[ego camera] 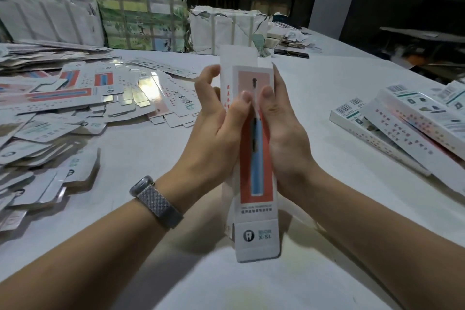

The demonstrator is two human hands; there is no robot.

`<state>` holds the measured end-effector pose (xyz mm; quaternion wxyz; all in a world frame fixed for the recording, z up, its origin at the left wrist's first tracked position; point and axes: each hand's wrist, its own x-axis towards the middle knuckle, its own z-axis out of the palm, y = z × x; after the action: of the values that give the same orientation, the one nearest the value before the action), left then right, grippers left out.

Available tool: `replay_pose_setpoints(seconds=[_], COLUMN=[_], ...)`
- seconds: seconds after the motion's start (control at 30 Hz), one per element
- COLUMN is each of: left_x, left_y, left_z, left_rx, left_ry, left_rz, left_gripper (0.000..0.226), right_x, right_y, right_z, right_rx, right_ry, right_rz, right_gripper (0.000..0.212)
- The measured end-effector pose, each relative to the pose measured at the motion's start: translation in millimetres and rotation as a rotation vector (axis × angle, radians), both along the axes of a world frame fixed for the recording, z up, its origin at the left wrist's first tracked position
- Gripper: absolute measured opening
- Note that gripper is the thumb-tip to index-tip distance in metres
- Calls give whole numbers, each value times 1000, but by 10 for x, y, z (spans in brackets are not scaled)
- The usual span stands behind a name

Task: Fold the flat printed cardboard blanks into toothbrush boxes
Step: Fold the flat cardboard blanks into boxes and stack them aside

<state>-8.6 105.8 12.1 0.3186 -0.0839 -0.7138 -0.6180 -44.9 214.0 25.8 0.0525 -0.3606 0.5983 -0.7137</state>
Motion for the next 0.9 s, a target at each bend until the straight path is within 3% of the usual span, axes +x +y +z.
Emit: replay_pose_setpoints(seconds=[0.23,0.53,0.77,0.9], left_x=[22,40,64,88], left_y=[54,58,95,105], left_z=[15,29,87,49], left_rx=[131,121,176,209], left_ry=[-20,14,7,-93], left_rz=[-109,-51,-90,-130], left_gripper=[28,51,39,32], right_x=[-23,-41,-34,-47], right_y=[-29,-19,13,22], right_z=[5,20,21,51], right_rx=[-7,-23,-51,-24], right_ry=[-48,-49,-41,-6], right_rz=[24,70,67,-49], right_gripper=[41,39,25,9])
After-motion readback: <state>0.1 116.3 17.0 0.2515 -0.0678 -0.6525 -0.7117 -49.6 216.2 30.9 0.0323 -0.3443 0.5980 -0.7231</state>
